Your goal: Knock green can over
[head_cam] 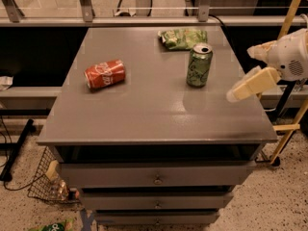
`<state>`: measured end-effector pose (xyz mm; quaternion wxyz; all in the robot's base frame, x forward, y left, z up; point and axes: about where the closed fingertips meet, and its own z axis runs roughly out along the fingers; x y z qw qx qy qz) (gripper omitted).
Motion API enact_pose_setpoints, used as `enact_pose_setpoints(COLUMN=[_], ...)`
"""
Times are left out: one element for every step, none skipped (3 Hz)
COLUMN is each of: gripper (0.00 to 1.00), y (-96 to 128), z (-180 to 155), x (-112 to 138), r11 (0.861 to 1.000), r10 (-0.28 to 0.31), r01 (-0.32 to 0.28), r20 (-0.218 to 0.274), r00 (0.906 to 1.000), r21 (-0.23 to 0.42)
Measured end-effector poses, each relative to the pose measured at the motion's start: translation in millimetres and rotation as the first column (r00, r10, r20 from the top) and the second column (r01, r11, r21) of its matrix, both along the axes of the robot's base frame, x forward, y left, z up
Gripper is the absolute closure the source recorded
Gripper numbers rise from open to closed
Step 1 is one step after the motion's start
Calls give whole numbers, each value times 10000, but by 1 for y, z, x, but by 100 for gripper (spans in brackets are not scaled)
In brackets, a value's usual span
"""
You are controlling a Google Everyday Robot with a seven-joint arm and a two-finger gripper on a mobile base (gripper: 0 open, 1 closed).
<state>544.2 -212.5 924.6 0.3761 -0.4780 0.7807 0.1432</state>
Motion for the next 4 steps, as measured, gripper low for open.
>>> enact_pose_setpoints(gripper=[0,0,0,0], y=[-3,6,19,35], z=[10,19,14,12], x=[35,55,77,96], r11=[9813,9597,9487,9447], r10=[-880,-1158,-1248,-1257], r01=[689,745,806,853], r20=[1004,1399,1280,1093], r00=[9910,9834,9839,9860], r21=[1799,2709,3058,3165])
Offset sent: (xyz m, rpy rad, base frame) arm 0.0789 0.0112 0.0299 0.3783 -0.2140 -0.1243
